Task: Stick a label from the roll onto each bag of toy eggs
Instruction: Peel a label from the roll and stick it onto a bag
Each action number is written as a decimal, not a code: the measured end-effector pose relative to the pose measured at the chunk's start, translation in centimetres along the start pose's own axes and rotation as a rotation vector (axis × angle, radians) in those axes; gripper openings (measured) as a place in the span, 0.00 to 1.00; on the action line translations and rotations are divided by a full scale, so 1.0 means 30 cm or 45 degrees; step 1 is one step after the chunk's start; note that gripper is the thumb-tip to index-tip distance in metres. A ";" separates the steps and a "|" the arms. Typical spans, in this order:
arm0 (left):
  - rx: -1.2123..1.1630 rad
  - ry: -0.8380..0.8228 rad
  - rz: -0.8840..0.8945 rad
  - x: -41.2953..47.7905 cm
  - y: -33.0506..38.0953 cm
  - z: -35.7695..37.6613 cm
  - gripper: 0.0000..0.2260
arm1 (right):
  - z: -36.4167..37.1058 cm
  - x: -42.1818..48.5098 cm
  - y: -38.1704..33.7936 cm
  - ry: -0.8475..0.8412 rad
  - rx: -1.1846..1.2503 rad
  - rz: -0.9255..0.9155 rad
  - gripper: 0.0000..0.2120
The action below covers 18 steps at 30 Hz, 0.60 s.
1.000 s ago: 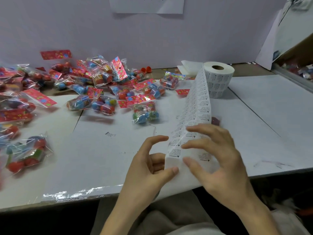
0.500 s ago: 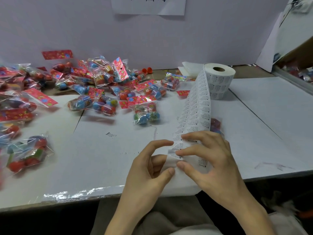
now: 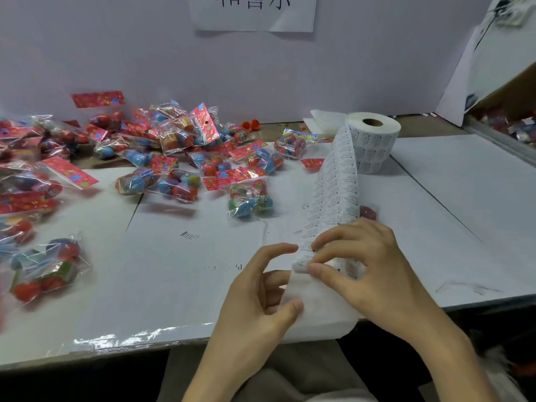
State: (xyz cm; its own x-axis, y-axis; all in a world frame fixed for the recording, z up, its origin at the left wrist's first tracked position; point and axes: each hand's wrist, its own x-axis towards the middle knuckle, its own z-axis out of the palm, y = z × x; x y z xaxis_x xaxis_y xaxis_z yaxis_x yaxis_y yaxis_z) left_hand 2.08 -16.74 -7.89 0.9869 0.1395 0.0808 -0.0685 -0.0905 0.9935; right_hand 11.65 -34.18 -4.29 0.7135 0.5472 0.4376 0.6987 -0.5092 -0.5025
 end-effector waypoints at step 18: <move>-0.026 0.219 0.019 -0.005 0.025 0.032 0.20 | -0.044 0.284 -0.100 0.352 0.598 0.126 0.03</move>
State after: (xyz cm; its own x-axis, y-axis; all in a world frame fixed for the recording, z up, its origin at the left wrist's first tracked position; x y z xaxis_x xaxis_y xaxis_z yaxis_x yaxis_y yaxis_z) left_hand 2.00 -17.78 -7.23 0.9465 0.3049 0.1060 -0.0875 -0.0738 0.9934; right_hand 15.70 -28.87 1.93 0.8059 0.2847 0.5191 0.5744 -0.1636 -0.8021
